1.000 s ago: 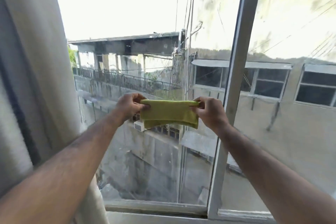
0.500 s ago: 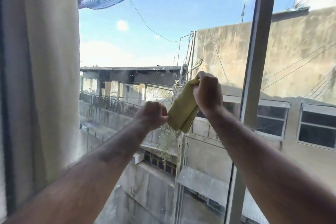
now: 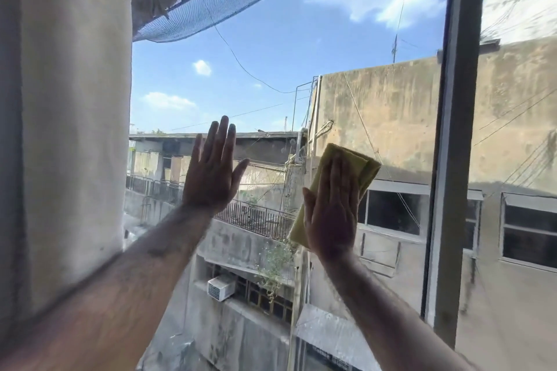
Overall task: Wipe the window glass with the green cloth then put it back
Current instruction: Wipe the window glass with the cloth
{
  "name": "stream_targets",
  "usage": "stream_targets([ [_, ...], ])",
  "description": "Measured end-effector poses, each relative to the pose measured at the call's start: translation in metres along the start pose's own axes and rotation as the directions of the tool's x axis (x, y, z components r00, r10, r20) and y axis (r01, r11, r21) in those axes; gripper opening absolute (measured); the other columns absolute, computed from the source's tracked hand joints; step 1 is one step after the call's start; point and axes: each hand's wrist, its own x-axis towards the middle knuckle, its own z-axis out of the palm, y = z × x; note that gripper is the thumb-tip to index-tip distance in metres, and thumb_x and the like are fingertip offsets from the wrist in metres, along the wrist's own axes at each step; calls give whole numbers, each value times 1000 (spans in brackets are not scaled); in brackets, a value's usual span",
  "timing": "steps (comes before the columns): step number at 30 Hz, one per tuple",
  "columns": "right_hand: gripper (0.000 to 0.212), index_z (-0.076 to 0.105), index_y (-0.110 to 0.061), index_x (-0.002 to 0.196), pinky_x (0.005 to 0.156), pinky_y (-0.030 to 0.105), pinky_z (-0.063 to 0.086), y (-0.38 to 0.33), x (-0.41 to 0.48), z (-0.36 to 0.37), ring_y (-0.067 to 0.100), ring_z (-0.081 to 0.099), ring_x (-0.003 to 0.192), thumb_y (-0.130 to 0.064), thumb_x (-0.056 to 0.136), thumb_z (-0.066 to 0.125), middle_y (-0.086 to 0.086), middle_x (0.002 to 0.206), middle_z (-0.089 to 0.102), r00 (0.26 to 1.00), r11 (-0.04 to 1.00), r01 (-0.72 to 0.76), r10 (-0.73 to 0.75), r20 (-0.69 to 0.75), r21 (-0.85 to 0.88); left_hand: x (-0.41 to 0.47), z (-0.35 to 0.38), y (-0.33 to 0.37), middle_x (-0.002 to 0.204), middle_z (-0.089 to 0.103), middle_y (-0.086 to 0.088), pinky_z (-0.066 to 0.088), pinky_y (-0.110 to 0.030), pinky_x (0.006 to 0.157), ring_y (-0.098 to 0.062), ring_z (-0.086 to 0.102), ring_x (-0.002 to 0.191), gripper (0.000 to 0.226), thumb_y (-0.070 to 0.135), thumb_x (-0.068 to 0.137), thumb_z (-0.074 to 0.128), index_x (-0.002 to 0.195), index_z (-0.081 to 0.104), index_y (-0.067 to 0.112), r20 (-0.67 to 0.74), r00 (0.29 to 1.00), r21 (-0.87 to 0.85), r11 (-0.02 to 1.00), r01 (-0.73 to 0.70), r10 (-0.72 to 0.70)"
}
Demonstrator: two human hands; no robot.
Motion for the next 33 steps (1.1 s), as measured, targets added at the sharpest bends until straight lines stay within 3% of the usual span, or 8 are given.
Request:
stream_targets([
  [6, 75, 20, -3, 167, 137, 49, 20, -8, 73, 16, 30, 17, 166, -56, 113, 17, 16, 177, 21, 921, 906, 388, -380, 82, -169, -2, 21, -3, 177, 10, -11, 16, -55, 132, -25, 9, 165, 71, 44, 108, 30, 166, 13, 8, -135, 991, -14, 1000, 7, -9],
  [13, 69, 17, -7, 168, 135, 50, 23, 1, 64, 9, 28, 17, 166, -49, 115, 28, 12, 178, 19, 592, 592, 801, -763, 258, -88, -5, 22, -5, 177, 12, -12, 17, -55, 132, -25, 10, 165, 69, 41, 109, 32, 166, 14, 6, -143, 990, 7, 1000, -9, 10],
  [21, 64, 25, -5, 166, 132, 52, 27, -13, 120, 4, 31, 21, 165, -41, 114, 31, 14, 176, 26, 907, 889, 420, -420, 40, -182, -6, 25, -7, 177, 10, -12, 14, -54, 133, -26, 8, 165, 72, 44, 108, 32, 166, 11, 7, -173, 985, 11, 1000, -17, 19],
  [23, 65, 20, -5, 167, 132, 56, 26, -4, 93, 11, 32, 17, 166, -42, 115, 27, 15, 177, 21, 755, 745, 654, -636, 159, -129, -6, 23, -5, 177, 11, -13, 15, -54, 133, -26, 8, 165, 71, 44, 109, 33, 166, 12, 7, -176, 984, 16, 1000, -21, 24],
  [26, 64, 15, -7, 168, 134, 55, 22, 38, 61, -3, 29, 10, 168, -39, 115, 29, 13, 179, 13, 361, 397, 917, -868, 340, 40, -7, 22, -5, 177, 11, -13, 14, -54, 133, -26, 9, 165, 71, 43, 109, 33, 166, 11, 7, -165, 986, 16, 1000, -17, 20],
  [27, 63, 16, -7, 168, 134, 55, 22, 52, 65, -10, 28, 10, 168, -37, 115, 31, 12, 179, 14, 326, 372, 926, -874, 360, 64, -7, 21, -6, 177, 9, -13, 13, -54, 133, -26, 8, 165, 72, 44, 109, 32, 166, 10, 7, -154, 988, 13, 1000, -14, 16],
  [30, 63, 22, -5, 167, 132, 58, 27, 79, 83, -23, 33, 19, 166, -35, 113, 34, 16, 176, 24, 638, 646, 760, -719, 274, -73, -5, 21, -5, 177, 7, -12, 12, -54, 134, -26, 7, 165, 74, 45, 108, 31, 167, 7, 8, -143, 990, -4, 1000, -6, 5],
  [33, 65, 28, 0, 164, 131, 58, 30, 74, 91, -25, 40, 29, 161, -32, 111, 44, 22, 172, 33, 981, 977, 182, -188, -45, -113, -5, 22, -5, 177, 8, -12, 13, -54, 133, -27, 8, 165, 74, 45, 107, 31, 167, 8, 8, -151, 988, -2, 1000, -9, 8],
])
